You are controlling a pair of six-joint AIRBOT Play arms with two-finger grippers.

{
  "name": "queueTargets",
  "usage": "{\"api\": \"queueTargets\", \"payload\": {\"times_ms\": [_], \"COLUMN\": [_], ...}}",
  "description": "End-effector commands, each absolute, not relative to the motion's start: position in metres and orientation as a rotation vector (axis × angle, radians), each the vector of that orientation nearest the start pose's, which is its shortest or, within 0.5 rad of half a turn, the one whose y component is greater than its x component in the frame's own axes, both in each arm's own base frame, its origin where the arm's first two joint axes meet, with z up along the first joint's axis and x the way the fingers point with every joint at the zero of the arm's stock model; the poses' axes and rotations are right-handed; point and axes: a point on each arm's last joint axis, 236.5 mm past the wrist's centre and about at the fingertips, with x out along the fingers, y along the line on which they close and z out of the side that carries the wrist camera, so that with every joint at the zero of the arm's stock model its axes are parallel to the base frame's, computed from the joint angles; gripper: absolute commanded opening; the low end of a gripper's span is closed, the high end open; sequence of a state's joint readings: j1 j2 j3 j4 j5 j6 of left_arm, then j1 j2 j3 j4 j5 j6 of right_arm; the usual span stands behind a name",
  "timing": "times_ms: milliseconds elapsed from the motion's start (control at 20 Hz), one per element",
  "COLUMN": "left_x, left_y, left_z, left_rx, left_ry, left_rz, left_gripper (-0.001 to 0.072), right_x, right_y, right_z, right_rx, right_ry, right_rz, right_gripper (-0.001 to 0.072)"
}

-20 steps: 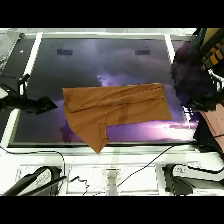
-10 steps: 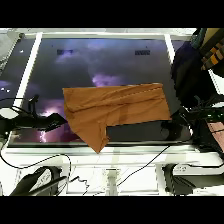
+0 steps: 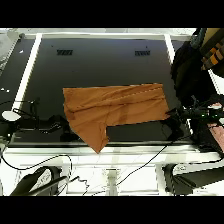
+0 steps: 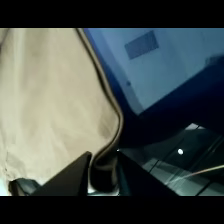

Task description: Fold the clothes and pants, and hang the long-sleeved shirts on hangers.

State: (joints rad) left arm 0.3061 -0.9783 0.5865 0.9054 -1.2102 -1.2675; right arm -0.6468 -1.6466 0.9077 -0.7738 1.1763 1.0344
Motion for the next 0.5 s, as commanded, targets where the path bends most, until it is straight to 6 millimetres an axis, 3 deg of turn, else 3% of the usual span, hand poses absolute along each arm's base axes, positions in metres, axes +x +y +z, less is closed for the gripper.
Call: {"api": "queueTargets", "payload": {"times_ms": [0,50,200,450], "left_x": [0.244,0.236,0.214,0.204], "left_y": [-0.066,-0.068,-0.077,-0.109], "left_z": [-0.052,-0.059,-0.076,-0.087], "left_rx": [-0.669,-0.681,-0.69,-0.766], "left_ry": [1.384,1.407,1.459,1.413], "left_rz": [-0.259,-0.257,-0.284,-0.382], "left_gripper": [0.0558,0.0558,0.0558,0.0559], "right_x": [0.336,0.336,0.336,0.336], "right_y": [-0.058,-0.058,-0.057,-0.057], "right_z": [-0.131,-0.13,-0.13,-0.13], "right_rx": [0.97,0.971,0.972,0.974], "right_ry": [1.326,1.327,1.329,1.329], "right_rz": [0.164,0.166,0.167,0.168], "right_gripper": [0.01,0.0013,0.0012,0.0012]}}
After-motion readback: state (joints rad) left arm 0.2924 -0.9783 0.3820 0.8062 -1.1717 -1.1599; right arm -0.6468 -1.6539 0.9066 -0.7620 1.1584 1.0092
